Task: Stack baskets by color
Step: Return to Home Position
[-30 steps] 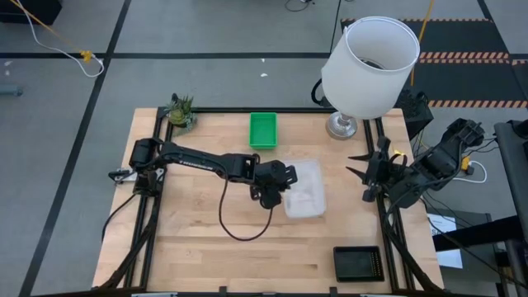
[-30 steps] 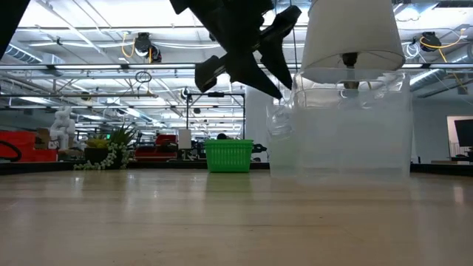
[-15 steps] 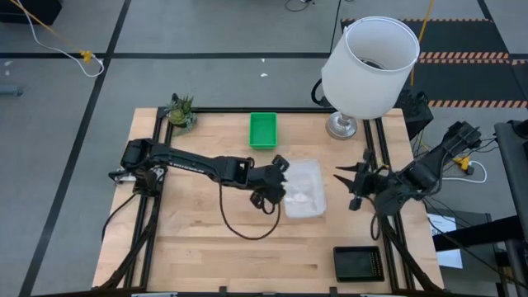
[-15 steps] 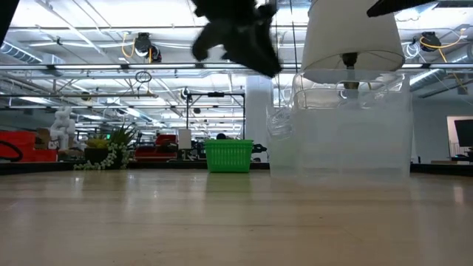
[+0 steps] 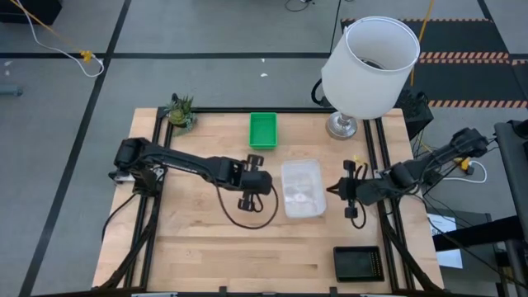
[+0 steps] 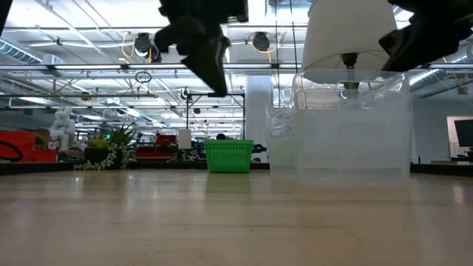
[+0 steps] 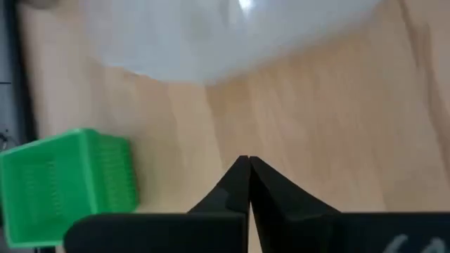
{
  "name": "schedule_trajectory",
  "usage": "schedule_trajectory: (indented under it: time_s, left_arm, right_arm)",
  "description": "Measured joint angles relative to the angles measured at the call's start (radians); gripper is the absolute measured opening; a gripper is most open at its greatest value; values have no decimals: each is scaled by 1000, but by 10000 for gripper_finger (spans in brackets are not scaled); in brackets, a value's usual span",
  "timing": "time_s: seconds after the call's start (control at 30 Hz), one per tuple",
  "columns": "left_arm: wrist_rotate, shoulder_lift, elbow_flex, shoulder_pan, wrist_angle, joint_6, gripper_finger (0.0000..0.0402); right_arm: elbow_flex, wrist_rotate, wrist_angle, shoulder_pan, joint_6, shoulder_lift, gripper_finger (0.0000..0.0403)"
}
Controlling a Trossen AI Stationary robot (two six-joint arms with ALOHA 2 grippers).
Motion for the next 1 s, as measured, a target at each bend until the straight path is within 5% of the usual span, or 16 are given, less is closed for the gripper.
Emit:
schedule_trajectory:
  time_s: [0.33,0.67,1.0]
  left_arm:
    - [-29,-266,-333,2,300,-127,12]
    - [-31,-508,-702,5,737,-167,15]
    - [-28,-555,-784,-8,912,-154,4]
  right_arm:
    - [-87,-329,56,-94,82,22,3]
    - [-163,-437,245,-179,-45,74,1]
    - [-155,-514,240,-190,-92,19,0]
